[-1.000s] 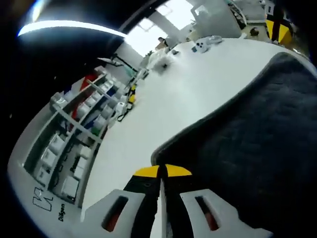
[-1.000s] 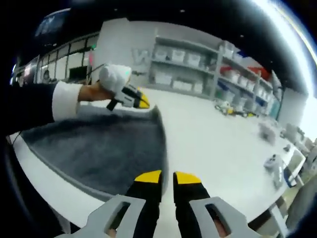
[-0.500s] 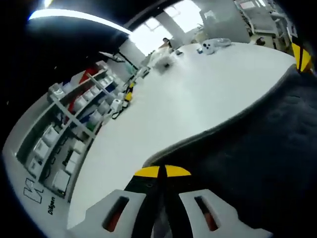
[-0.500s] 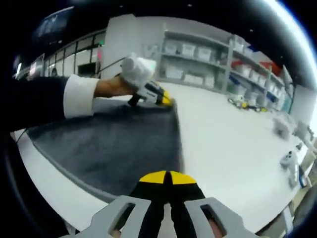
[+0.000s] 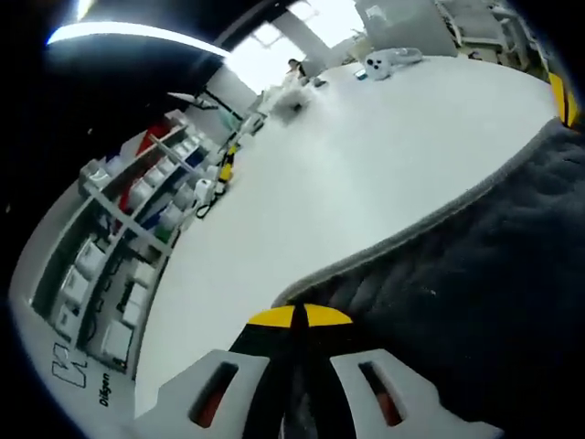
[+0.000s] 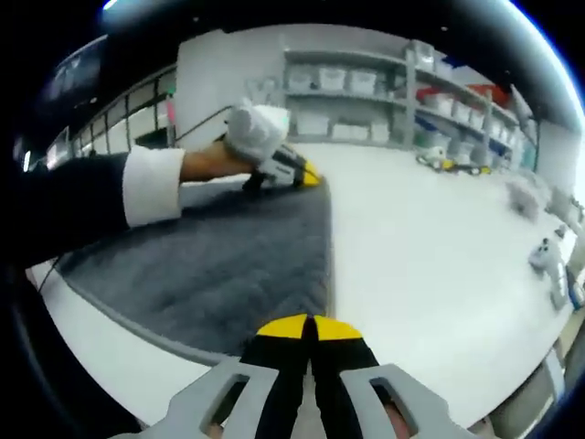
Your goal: Open the folded towel by lifting each exposed corner and separating the folded layers until the towel lies flat within the target outline without major curled edges
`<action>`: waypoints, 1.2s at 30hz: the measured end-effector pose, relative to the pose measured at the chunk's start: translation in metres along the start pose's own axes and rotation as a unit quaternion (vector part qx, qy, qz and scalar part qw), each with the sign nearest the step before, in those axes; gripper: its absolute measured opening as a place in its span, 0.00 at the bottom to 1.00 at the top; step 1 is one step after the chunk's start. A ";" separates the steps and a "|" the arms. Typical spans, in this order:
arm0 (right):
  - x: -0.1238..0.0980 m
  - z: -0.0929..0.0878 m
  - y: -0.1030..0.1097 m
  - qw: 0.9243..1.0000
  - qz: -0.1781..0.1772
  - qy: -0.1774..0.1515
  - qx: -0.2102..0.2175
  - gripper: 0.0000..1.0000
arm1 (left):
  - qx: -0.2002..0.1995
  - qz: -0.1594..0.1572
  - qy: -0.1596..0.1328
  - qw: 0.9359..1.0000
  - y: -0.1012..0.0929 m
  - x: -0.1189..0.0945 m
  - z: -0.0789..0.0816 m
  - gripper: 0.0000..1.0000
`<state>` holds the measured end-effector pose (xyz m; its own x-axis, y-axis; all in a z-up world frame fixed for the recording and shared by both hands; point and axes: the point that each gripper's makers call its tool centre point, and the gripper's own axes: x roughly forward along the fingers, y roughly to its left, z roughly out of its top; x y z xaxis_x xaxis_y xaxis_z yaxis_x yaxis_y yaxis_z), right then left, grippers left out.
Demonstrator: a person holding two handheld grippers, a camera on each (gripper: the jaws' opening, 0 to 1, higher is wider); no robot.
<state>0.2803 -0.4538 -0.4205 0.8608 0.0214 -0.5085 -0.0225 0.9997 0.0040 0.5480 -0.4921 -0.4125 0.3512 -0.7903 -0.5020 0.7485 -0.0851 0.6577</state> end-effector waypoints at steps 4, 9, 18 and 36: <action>0.000 0.000 -0.001 1.000 0.004 -0.003 0.001 0.00 | 0.007 -0.006 0.004 1.000 0.002 0.003 0.001 0.01; 0.001 0.000 -0.005 1.000 0.000 -0.003 -0.002 0.00 | 0.012 -0.033 0.000 0.999 0.003 0.002 0.001 0.01; -0.002 0.000 -0.006 1.000 -0.010 0.012 0.004 0.00 | -0.007 -0.030 -0.021 0.999 0.020 -0.026 0.007 0.03; 0.005 0.016 -0.003 1.000 -0.002 -0.020 -0.024 0.00 | -0.072 -0.047 -0.036 0.996 0.017 -0.012 0.016 0.02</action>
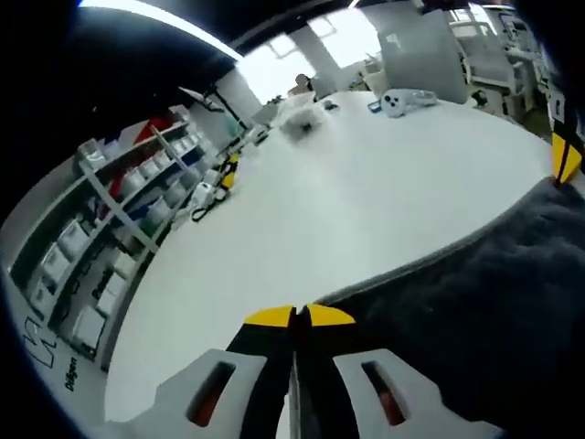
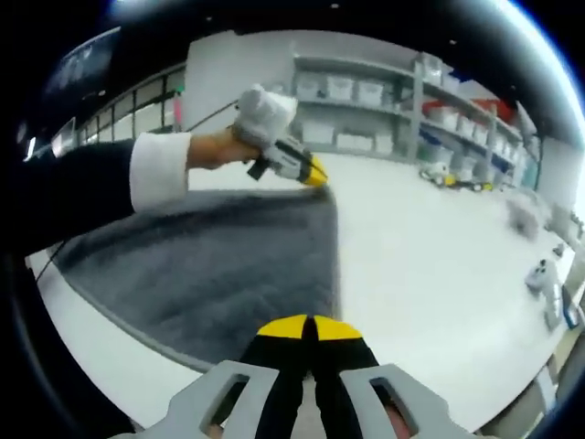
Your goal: Open the folded towel by lifting each exposed corner and separating the folded layers until the towel lies flat within the target outline without major curled edges
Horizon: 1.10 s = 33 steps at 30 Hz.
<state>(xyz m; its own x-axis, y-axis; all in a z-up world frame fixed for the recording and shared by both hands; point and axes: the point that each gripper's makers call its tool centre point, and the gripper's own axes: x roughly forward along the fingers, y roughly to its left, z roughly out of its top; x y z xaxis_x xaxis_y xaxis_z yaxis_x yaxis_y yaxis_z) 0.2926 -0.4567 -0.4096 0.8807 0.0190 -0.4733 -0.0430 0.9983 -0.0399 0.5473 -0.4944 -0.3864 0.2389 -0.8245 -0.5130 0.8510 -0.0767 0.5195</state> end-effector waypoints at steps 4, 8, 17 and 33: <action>-0.001 -0.006 -0.012 1.000 -0.014 0.004 0.009 0.00 | 0.003 0.003 0.004 1.000 0.002 0.005 -0.003 0.02; -0.004 -0.011 -0.014 1.000 -0.008 0.006 -0.004 0.00 | -0.001 0.004 0.007 1.000 0.003 0.012 -0.005 0.02; -0.003 -0.014 -0.016 0.999 -0.022 0.017 -0.027 0.00 | 0.044 0.014 0.018 0.999 -0.002 0.027 -0.015 0.01; 0.003 0.003 -0.002 0.990 -0.070 0.047 -0.116 0.00 | 0.021 0.049 -0.001 0.999 0.009 -0.032 -0.009 0.01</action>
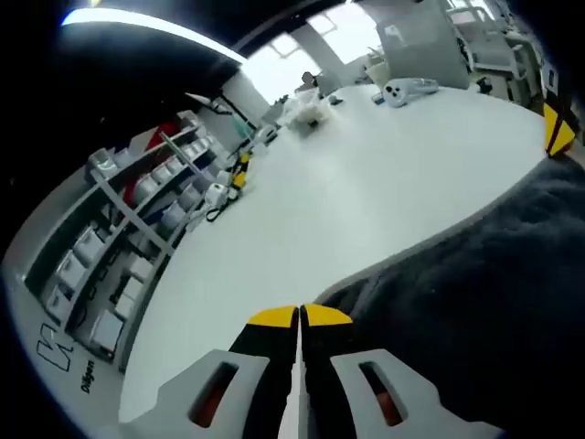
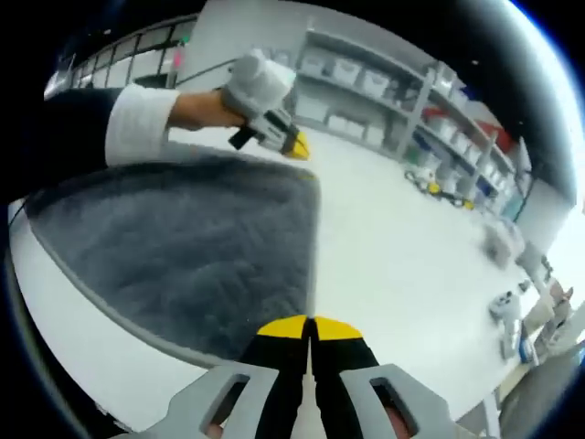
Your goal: Open the folded towel by lifting each exposed corner and separating the folded layers until the towel lies flat within the target outline without major curled edges
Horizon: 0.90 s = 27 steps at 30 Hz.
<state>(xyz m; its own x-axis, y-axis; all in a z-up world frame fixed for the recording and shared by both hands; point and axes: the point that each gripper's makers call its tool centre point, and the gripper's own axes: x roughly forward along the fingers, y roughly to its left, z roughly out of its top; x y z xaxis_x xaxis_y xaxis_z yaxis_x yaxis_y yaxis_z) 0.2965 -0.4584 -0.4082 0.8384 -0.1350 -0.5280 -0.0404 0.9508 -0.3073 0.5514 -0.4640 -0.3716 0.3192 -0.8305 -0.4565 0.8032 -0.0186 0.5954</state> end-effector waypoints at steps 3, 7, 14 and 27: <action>-0.002 0.013 0.008 1.000 0.007 -0.019 -0.003 0.00 | -0.013 -0.006 0.002 1.000 0.001 -0.019 -0.005 0.01; -0.002 0.033 0.027 0.997 0.044 -0.058 0.007 0.00 | -0.032 -0.034 0.026 0.999 -0.006 -0.047 -0.025 0.01; -0.001 0.037 0.052 0.993 0.099 -0.064 0.022 0.00 | -0.100 -0.078 0.081 0.989 -0.030 -0.101 -0.076 0.00; -0.003 0.015 0.085 0.982 0.185 -0.029 -0.027 0.00 | -0.116 -0.087 0.091 0.985 -0.044 -0.135 -0.117 0.00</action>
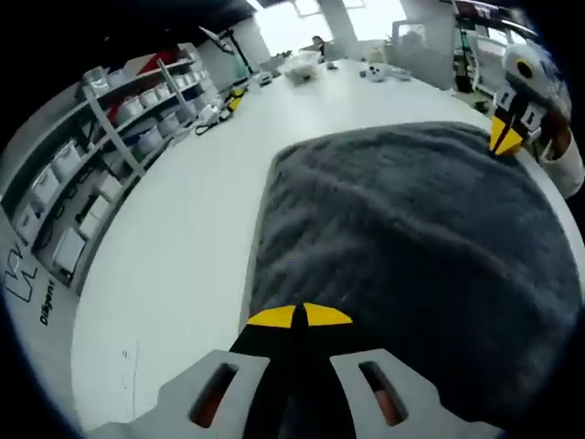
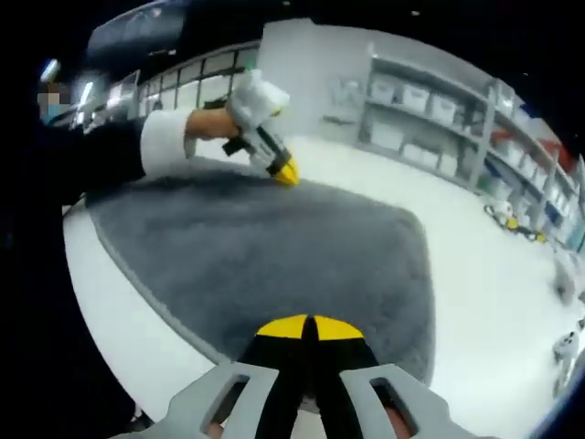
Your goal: Open the folded towel by lifting each exposed corner and separating the folded layers until the towel lies flat within the target outline without major curled edges
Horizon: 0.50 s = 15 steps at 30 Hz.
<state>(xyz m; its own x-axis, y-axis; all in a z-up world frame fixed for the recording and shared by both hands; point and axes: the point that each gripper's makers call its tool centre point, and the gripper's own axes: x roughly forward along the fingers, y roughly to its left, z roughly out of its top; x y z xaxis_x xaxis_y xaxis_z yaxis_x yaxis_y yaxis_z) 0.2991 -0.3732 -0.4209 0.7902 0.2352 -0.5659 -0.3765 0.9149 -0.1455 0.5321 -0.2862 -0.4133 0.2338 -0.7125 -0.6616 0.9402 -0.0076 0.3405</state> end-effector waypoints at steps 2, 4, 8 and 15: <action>-0.001 0.001 0.000 1.000 0.000 -0.011 -0.008 0.00 | -0.019 -0.003 0.021 1.000 -0.001 -0.002 -0.007 0.00; -0.001 0.001 -0.001 1.000 0.004 -0.017 0.017 0.00 | -0.009 0.000 0.021 1.000 -0.002 -0.002 -0.007 0.00; -0.003 -0.001 -0.003 0.999 0.019 -0.030 0.029 0.00 | 0.014 0.015 0.026 0.999 0.000 -0.002 -0.008 0.00; -0.003 0.000 0.000 0.999 0.041 -0.011 0.018 0.00 | 0.009 0.018 0.017 1.000 0.008 -0.002 -0.010 0.00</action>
<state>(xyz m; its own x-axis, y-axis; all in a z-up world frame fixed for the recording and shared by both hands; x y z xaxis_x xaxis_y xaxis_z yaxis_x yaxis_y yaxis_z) 0.2970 -0.3742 -0.4190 0.7687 0.3163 -0.5559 -0.4226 0.9036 -0.0702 0.5418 -0.2781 -0.4164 0.2766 -0.6886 -0.6703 0.9265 0.0060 0.3762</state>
